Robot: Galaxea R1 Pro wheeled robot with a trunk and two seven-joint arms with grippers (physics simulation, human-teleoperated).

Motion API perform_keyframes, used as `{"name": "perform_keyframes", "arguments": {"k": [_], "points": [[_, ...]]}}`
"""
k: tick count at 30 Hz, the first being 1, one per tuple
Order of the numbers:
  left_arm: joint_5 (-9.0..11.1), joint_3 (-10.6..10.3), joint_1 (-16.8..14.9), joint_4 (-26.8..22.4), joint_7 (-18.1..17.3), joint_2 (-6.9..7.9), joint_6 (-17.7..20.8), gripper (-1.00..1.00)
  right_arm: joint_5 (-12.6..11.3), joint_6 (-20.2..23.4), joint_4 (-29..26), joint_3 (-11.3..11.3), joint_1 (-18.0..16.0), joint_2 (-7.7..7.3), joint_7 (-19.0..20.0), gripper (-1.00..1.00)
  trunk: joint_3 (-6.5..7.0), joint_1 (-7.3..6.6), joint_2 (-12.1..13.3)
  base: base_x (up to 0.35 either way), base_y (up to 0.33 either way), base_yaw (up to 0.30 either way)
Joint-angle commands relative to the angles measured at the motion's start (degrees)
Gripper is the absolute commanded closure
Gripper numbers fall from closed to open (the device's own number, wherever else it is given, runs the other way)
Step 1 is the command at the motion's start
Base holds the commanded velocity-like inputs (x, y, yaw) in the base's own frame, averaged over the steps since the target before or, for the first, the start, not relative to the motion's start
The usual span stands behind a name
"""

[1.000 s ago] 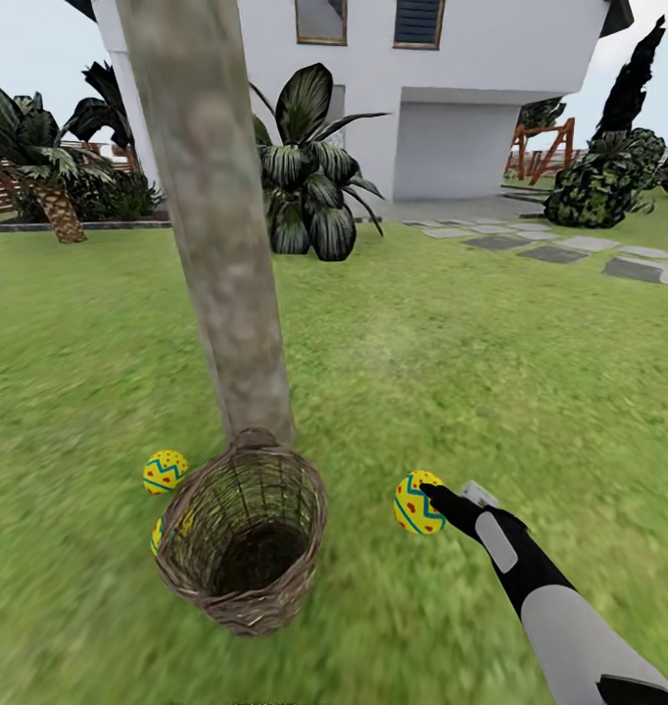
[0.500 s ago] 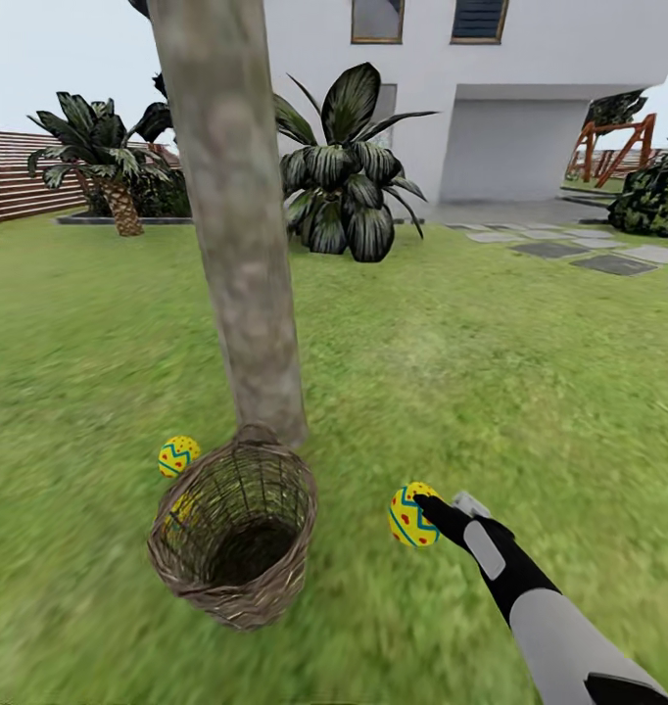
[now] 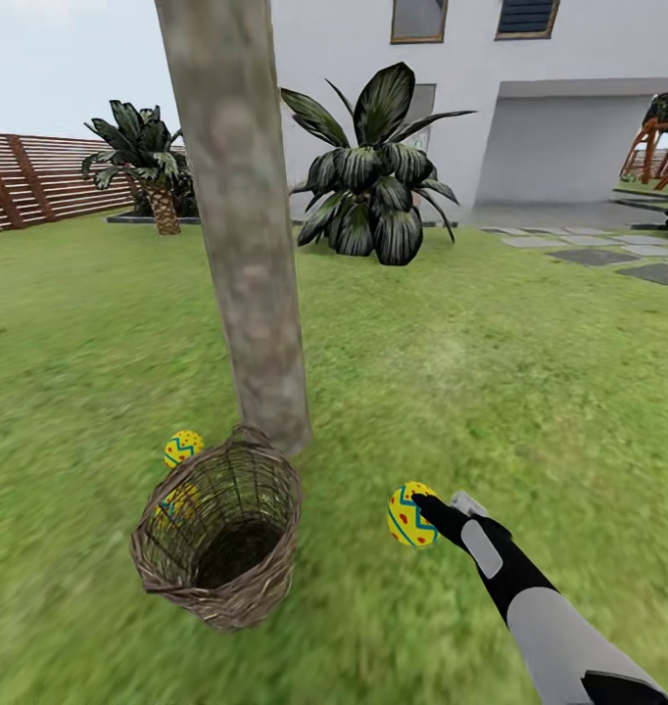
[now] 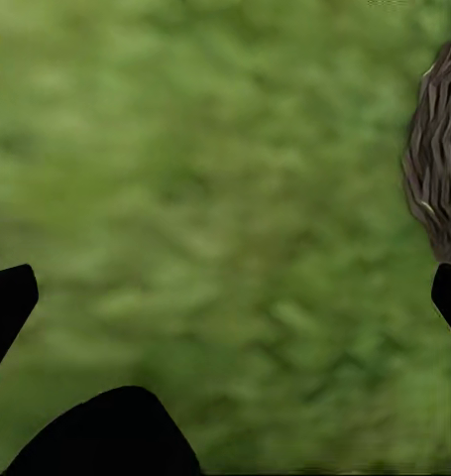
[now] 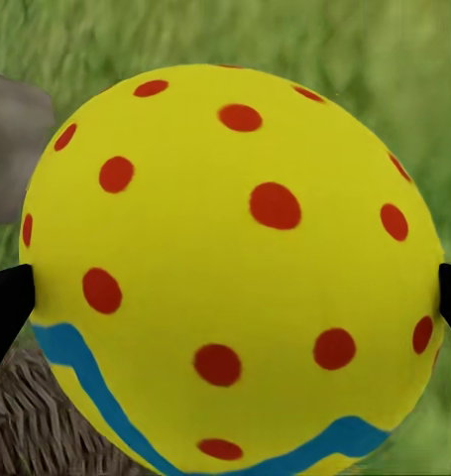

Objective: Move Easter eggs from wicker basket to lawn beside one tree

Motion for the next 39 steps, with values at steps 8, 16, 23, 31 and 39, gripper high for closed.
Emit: {"name": "perform_keyframes", "arguments": {"k": [8, 16, 23, 31, 39], "points": [[1.06, 2.66, 0.29, -0.11, -0.56, 0.67, 1.08, -1.00, 1.12, -0.98, -1.45, 0.17, -1.86, 1.44, -1.33, 1.00, -0.04, 0.00, -0.01, 0.000, 0.000, 0.000], [1.06, 2.93, 0.29, -0.11, -0.56, 0.67, 1.08, -1.00, 1.12, -0.98, -1.45, 0.17, -1.86, 1.44, -1.33, 1.00, -0.04, 0.00, -0.01, 0.000, 0.000, 0.000], [-0.32, 1.32, 0.14, -0.13, 0.16, 1.26, -0.28, -1.00, -0.45, 0.50, -2.44, -0.24, -0.69, 1.53, -1.12, 1.00, -0.03, 0.00, -0.01, 0.000, -0.140, 0.018], [-0.47, -0.15, 0.17, -0.01, 0.31, 0.83, -0.44, -1.00, -1.47, 0.74, -2.58, -0.31, -0.56, 1.59, -1.45, 1.00, 0.16, 0.00, -0.01, 0.000, -0.319, 0.234], [-0.35, -0.16, 0.20, 0.82, 0.40, 0.46, -3.27, -1.00, -2.08, 1.13, -2.01, -0.68, -2.81, 2.00, -6.38, 1.00, 0.34, 0.00, -0.01, 0.076, -0.315, 0.270]]}}
